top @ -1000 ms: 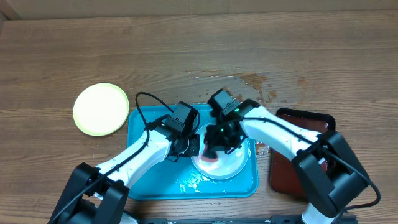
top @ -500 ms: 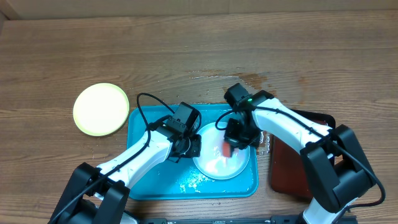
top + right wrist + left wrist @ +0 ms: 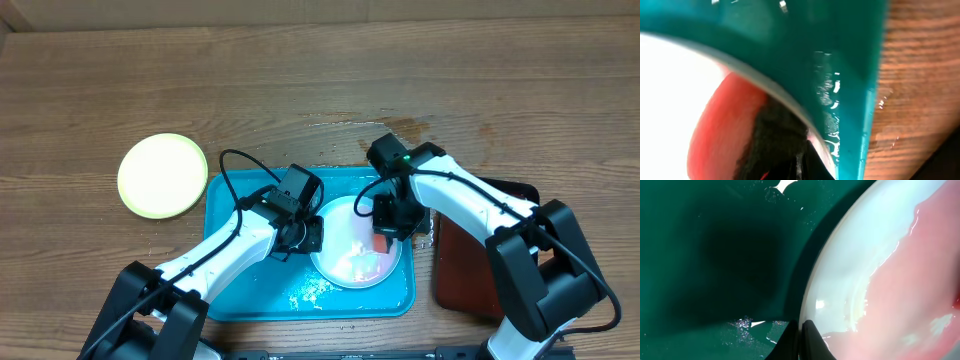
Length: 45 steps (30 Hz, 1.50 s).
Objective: Clean dirty plates on tray and stack at the side
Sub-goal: 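Continue scrubbing the white plate center with the right gripper's sponge, then move the sponge right and release it onto the brown tray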
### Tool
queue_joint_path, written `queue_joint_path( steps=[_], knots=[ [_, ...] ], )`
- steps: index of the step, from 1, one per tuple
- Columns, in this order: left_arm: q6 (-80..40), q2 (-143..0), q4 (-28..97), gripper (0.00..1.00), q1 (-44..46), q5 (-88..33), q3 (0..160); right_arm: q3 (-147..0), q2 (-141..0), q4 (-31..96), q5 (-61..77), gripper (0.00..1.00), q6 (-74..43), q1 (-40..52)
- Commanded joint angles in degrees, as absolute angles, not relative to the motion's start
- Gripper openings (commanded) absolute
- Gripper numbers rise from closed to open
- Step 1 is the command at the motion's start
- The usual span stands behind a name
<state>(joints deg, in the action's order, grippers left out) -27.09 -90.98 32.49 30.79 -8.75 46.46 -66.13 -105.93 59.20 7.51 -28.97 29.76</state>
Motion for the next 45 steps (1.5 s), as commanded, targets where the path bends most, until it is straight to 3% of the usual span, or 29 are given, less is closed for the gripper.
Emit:
queue_joint_path(
  steps=[1, 14, 28, 39, 45],
  knots=[
    [-27.5, -91.5, 32.8, 0.04, 31.0, -6.9, 46.8, -66.5, -103.8, 58.4, 10.4, 0.04, -22.5, 31.2],
    [-27.5, -91.5, 32.7, 0.04, 31.0, -6.6, 46.8, -66.5, -90.6, 57.8, 10.8, 0.04, -27.0, 30.7],
    [-27.0, -91.5, 32.1, 0.04, 31.0, -5.7, 46.8, -67.3, -86.6, 81.6, -11.1, 0.04, -49.2, 21.6],
    [-26.8, -91.5, 33.4, 0.04, 31.0, -4.3, 46.8, -64.4, -86.8, 79.0, -13.9, 0.04, -50.6, 9.0],
    [-26.9, -91.5, 33.4, 0.04, 31.0, -4.0, 46.8, -60.9, -86.8, 76.5, -11.6, 0.04, -49.3, 8.4]
  ],
)
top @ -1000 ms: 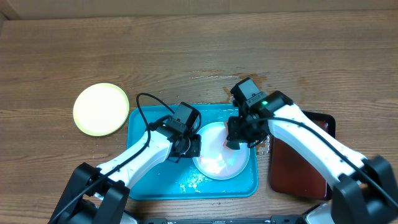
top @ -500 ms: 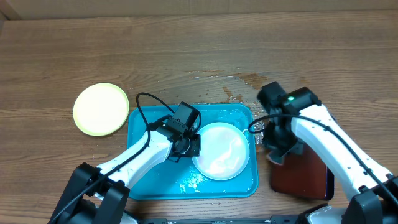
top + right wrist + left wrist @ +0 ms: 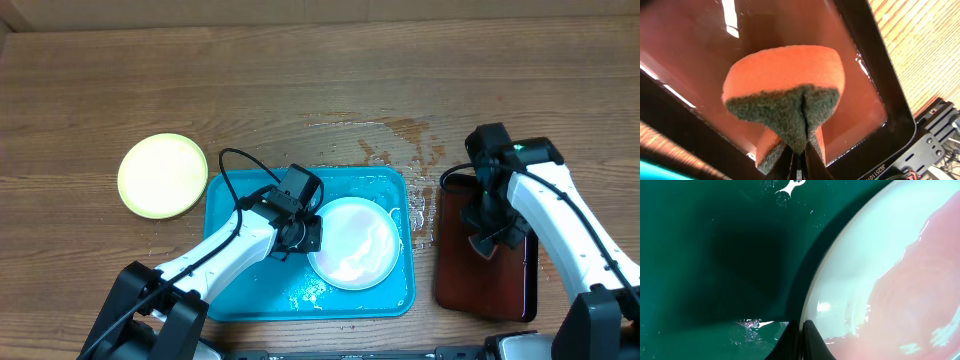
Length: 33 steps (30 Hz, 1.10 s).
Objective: Clean dirty plates on tray and stack at the side
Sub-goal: 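Move the sponge right and release it onto the brown tray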
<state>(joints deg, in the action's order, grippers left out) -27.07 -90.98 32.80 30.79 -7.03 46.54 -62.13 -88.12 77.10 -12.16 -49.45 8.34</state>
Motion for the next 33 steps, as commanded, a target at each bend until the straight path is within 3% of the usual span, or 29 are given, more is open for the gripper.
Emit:
queue_joint_path(
  steps=[1, 8, 9, 12, 13, 14, 15, 22, 33],
  knots=[
    [-26.9, -91.5, 33.4, 0.04, 31.0, -4.0, 46.8, -59.9, -86.8, 75.6, -11.0, 0.04, -49.3, 8.4],
    [-26.8, -91.5, 33.4, 0.04, 31.0, -4.0, 46.8, -54.5, -86.8, 70.7, -8.4, 0.06, -49.3, 8.4],
    [-26.8, -91.5, 33.4, 0.04, 31.0, -4.0, 46.8, -54.0, -86.8, 70.2, -8.2, 0.21, -49.3, 8.4],
    [-26.8, -91.5, 33.4, 0.04, 31.0, -4.0, 46.8, -53.6, -86.8, 69.9, -7.6, 0.35, -49.3, 8.4],
    [-26.9, -91.5, 33.4, 0.04, 31.0, -4.0, 46.8, -53.6, -86.8, 69.9, -7.6, 0.52, -49.3, 8.4],
    [-26.8, -91.5, 33.4, 0.04, 31.0, -4.0, 46.8, -53.6, -86.8, 69.8, -7.6, 0.88, -49.0, 8.4],
    [-26.8, -91.5, 33.4, 0.04, 31.0, -4.0, 46.8, -53.6, -86.8, 69.8, -7.6, 0.95, -48.7, 8.4],
    [-26.8, -91.5, 33.4, 0.04, 31.1, -4.0, 46.8, -59.3, -86.8, 71.7, -8.0, 0.98, -43.1, 8.4],
    [-21.6, -91.2, 41.0, 0.04, 31.2, 0.1, 60.4, -97.3, -86.8, 87.4, -9.0, 1.00, -41.5, 7.4]
  ],
)
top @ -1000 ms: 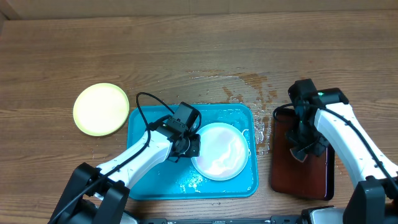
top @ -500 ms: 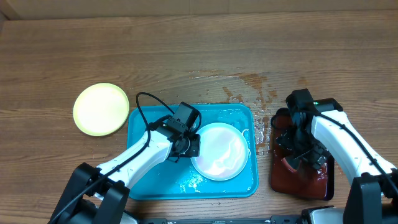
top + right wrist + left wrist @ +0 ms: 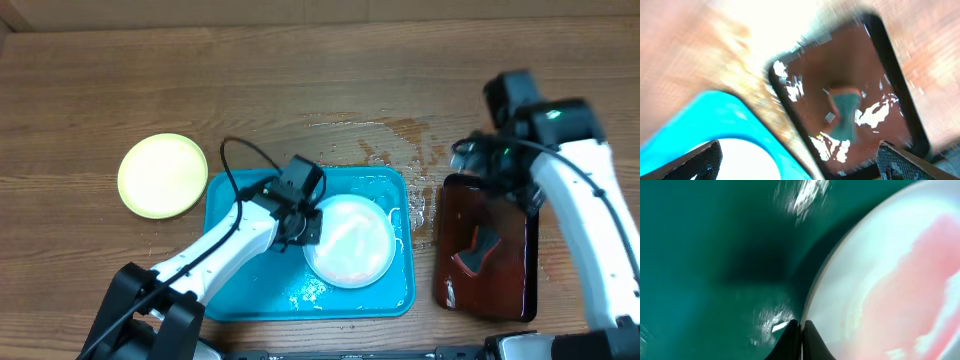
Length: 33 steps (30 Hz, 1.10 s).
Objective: Clean dirty plates on tray and stack at the side
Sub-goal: 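Move the sponge right and release it onto the brown tray, then lift the white plate by its rim with the left gripper, swinging right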
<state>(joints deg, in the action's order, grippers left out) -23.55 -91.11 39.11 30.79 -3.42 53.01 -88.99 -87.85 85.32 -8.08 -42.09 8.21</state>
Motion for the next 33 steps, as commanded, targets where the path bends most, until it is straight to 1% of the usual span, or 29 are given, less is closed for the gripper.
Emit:
queue_joint_path(
  steps=[1, 6, 10, 12, 17, 22, 28, 33],
  knots=[
    [-21.6, -91.2, 41.7, 0.04, 31.2, 0.3, 61.8, -100.0, -86.8, 88.2, -9.0, 1.00, -41.5, 7.2],
    [-20.7, -91.2, 43.8, 0.05, 31.6, 0.1, 66.9, -109.3, -86.8, 91.7, -9.0, 1.00, -40.0, 4.6],
    [-20.6, -91.2, 45.1, 0.04, 33.3, 0.0, 70.2, -114.8, -86.8, 93.5, -8.7, 1.00, -40.0, -1.2],
    [-20.6, -91.2, 45.6, 0.04, 34.6, -0.1, 72.2, -116.9, -86.8, 93.8, -6.5, 1.00, -37.2, -5.0],
    [-20.6, -91.2, 46.0, 0.04, 38.5, -0.3, 77.8, -118.6, -86.8, 95.3, -3.2, 1.00, -33.5, -13.8],
    [-20.5, -91.2, 45.1, 0.04, 42.4, -0.7, 82.4, -118.6, -86.8, 96.1, -0.2, 1.00, -29.6, -19.6],
    [-18.5, -92.1, 40.0, 0.04, 46.4, -0.6, 84.7, -118.6, -86.8, 96.2, 1.7, 1.00, -29.5, -20.8],
    [-16.6, -96.5, 39.9, 0.04, 47.7, -0.7, 88.6, -118.6, -86.8, 96.1, 3.1, 1.00, -28.4, -20.8]
  ],
)
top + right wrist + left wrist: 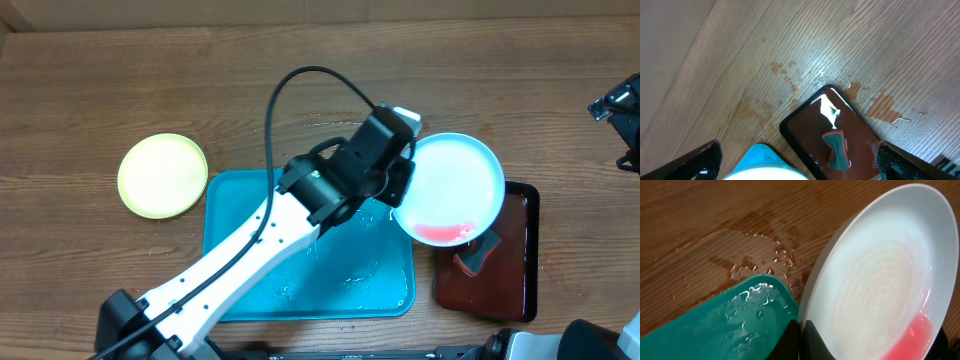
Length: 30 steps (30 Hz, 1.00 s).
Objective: Clean dirty plates on tray and stack at the side
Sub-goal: 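Lift the white plate by its rim with the left gripper, swinging right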
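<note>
My left gripper (400, 190) is shut on the rim of a white plate (455, 180). It holds the plate tilted in the air, past the right edge of the teal tray (250, 250) and partly over the dark red tray (510, 290). Pink liquid (912, 340) pools at the plate's low edge. In the left wrist view the fingertips (801, 325) pinch the rim of the plate (880, 280). My right gripper (797, 150) hangs open high above the dark red tray (805, 120), holding nothing. The orange and green sponge (836, 150) lies in that tray.
A pale yellow plate (162, 176) lies on the table left of the teal tray. Water is spilled on the wood (370, 130) behind both trays. The right arm (625, 125) is at the far right edge of the overhead view.
The white plate lay in the teal tray with my left gripper on its rim; now it hangs tilted beyond the tray's right edge. My right gripper has moved higher and farther right.
First my left gripper held the plate's rim in the teal tray while the right pressed the sponge on it. Then the right gripper held the sponge over the dark red tray. Then the sponge lay there, released. Now the plate is raised and tilted.
</note>
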### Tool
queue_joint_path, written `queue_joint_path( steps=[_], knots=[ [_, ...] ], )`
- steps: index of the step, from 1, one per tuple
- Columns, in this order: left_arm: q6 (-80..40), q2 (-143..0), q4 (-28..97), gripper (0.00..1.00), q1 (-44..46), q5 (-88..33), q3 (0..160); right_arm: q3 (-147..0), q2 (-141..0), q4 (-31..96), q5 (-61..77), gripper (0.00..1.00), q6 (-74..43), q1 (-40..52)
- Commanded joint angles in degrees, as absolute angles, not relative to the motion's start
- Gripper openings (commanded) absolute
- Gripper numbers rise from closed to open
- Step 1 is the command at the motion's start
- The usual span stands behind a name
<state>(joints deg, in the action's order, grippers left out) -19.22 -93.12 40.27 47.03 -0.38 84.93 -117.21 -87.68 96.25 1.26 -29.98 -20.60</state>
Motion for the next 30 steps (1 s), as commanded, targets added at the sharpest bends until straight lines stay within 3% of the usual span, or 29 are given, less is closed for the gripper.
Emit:
queue_joint_path(
  steps=[1, 12, 19, 30],
  knots=[
    [-16.5, -97.9, 40.0, 0.04, 48.0, -0.7, 89.8, -118.6, -86.8, 96.1, 3.2, 1.00, -28.4, -20.8],
    [-6.2, -109.3, 41.8, 0.04, 54.3, 5.6, 103.2, -118.8, -86.8, 94.9, 3.2, 1.00, -25.8, -20.8],
    [3.0, -110.8, 41.6, 0.04, 59.4, 15.3, 103.5, -124.3, -86.8, 91.6, 3.7, 1.00, -23.5, -20.8],
    [7.0, -112.3, 37.4, 0.04, 65.5, 26.2, 103.5, -134.4, -86.8, 91.9, 8.3, 1.00, -21.9, -20.8]
  ],
)
